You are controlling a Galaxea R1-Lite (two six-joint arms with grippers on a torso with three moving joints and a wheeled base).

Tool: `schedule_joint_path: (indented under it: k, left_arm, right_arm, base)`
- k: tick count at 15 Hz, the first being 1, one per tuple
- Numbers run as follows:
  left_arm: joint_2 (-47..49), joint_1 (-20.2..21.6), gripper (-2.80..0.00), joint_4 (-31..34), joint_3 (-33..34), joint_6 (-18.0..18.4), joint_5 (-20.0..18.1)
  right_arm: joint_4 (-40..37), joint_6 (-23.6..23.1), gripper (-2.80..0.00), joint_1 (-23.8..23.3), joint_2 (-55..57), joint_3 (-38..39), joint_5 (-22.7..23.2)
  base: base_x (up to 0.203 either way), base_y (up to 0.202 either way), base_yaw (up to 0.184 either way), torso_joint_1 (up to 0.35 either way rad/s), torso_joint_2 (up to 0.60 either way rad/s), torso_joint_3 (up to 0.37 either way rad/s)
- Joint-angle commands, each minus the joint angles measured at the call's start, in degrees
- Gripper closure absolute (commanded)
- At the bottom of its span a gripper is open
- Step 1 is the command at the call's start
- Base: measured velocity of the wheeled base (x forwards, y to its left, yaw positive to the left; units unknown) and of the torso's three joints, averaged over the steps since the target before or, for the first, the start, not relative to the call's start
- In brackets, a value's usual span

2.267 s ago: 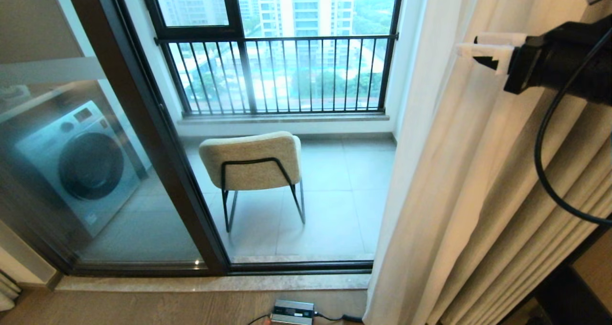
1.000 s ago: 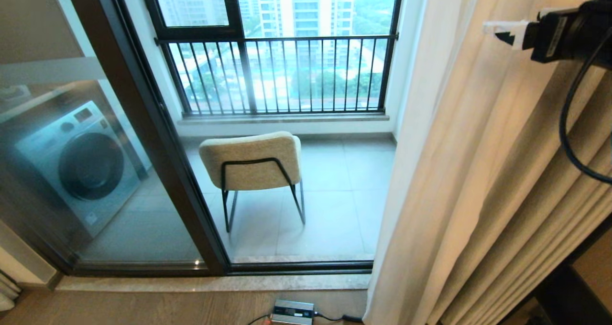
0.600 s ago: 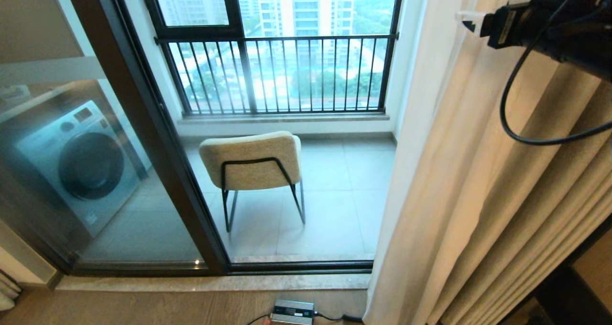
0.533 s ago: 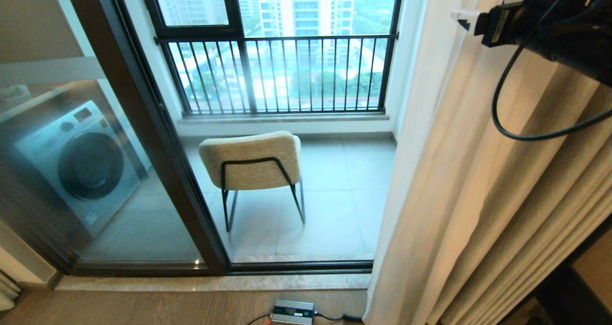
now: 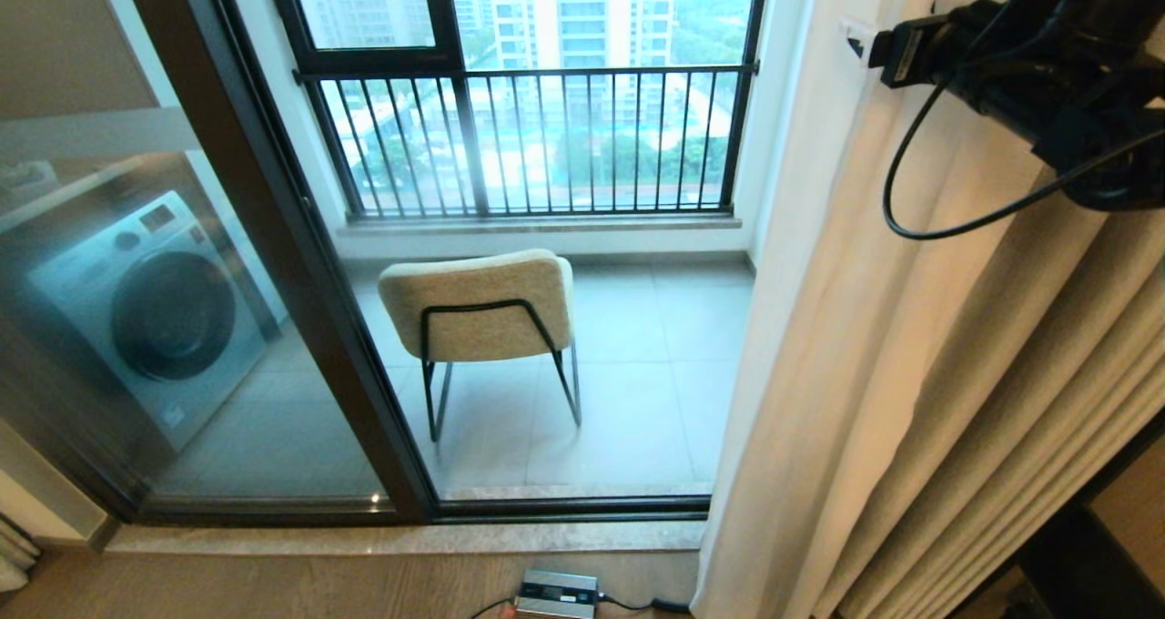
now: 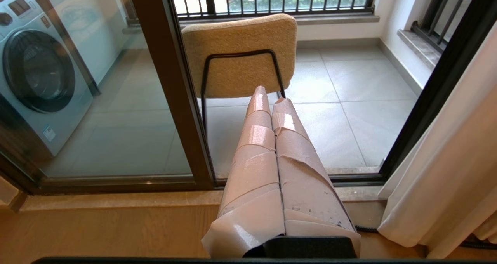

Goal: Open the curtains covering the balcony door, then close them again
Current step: Close the inner curtains on both sides

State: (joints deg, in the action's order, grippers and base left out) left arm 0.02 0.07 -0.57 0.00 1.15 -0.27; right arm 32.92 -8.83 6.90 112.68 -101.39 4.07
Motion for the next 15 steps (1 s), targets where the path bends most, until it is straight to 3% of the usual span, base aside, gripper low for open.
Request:
schedule_joint_path:
  k: [1,5,12,13,14,15]
  left_arm:
    - [0.0,0.0,0.0,0.0,0.0,0.0,0.0]
    - [0.0,0.0,0.0,0.0,0.0,0.0,0.0]
    - [0.0,0.0,0.0,0.0,0.0,0.0,0.0]
    - [0.0,0.0,0.0,0.0,0.0,0.0,0.0]
    - [0.0,0.0,0.0,0.0,0.0,0.0,0.0]
    - [0.0,0.0,0.0,0.0,0.0,0.0,0.0]
  right_arm:
    - [2.1,0.0,-2.8,-0.1,3.6,-1.8,0.1]
    - [7.6,0.0,-2.8,0.0,6.5,-1.9,0.2]
    - [8.1,-0.4,-2.8,0.2,10.3,-7.7,0.1]
    - [8.9,-0.4,-2.16,0.3,10.5,-7.8,0.2]
    - [9.3,-0.3,0.0,0.3,11.0,-8.3,0.2]
    - [9.4,-0.2,0.0,0.3,11.3,-8.9,0.2]
  base:
    - [0.0,0.0,0.0,0.0,0.0,0.0]
    - [0.0,0.0,0.0,0.0,0.0,0.0]
    - [0.0,0.0,0.0,0.0,0.0,0.0]
    - [0.0,0.0,0.0,0.0,0.0,0.0]
    - [0.0,0.0,0.0,0.0,0.0,0.0]
    - [0.0,0.0,0.0,0.0,0.0,0.0]
